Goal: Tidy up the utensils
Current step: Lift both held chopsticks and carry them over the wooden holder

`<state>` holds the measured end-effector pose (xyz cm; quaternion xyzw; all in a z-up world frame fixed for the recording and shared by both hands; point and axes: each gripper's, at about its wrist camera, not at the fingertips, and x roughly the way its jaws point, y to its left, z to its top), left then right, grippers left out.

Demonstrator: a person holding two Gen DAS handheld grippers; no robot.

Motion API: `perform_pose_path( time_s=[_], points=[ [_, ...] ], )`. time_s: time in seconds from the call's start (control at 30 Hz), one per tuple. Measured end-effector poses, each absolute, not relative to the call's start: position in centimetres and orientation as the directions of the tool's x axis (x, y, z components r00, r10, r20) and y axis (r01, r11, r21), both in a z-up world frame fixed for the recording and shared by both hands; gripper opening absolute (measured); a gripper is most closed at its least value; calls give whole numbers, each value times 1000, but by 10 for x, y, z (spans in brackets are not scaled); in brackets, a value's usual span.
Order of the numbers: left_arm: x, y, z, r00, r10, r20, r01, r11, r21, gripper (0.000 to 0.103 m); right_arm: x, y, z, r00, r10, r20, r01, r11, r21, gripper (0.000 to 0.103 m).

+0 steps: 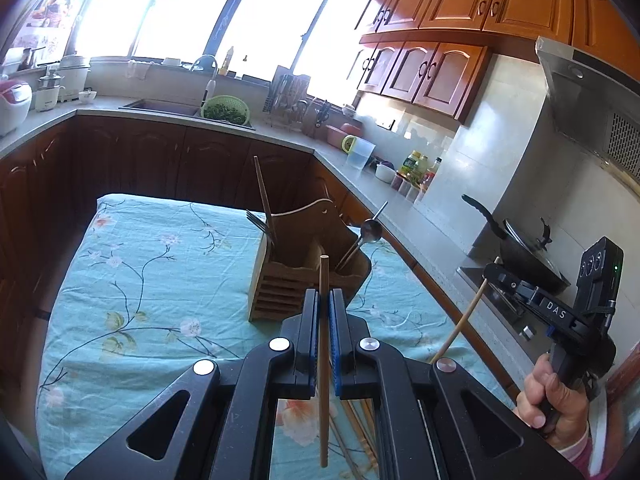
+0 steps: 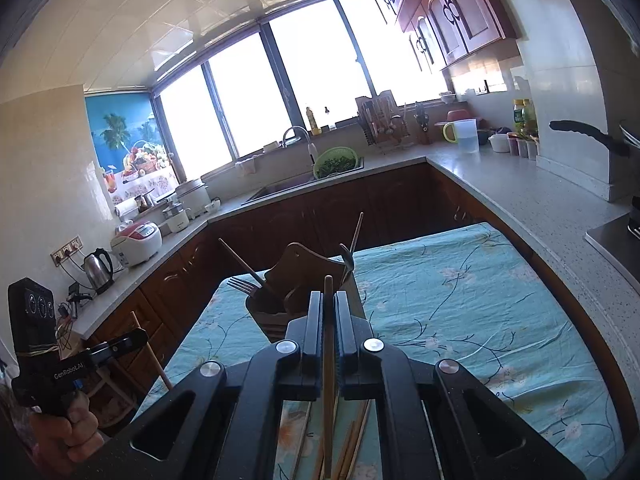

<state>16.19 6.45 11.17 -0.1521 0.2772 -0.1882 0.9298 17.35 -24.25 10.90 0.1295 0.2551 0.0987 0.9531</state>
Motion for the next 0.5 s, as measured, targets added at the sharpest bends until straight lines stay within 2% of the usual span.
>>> perform_pose_path(
  time_s=[0.2, 0.5],
  points=[
    [177, 70, 124, 808, -425, -407, 266, 880, -393, 3, 187, -247, 120, 874, 242, -422, -109, 943, 314, 5],
    [220, 71, 155, 886, -365, -285, 251, 896, -368, 3, 230, -249, 160, 937, 195, -291, -92, 939, 330, 5]
  ],
)
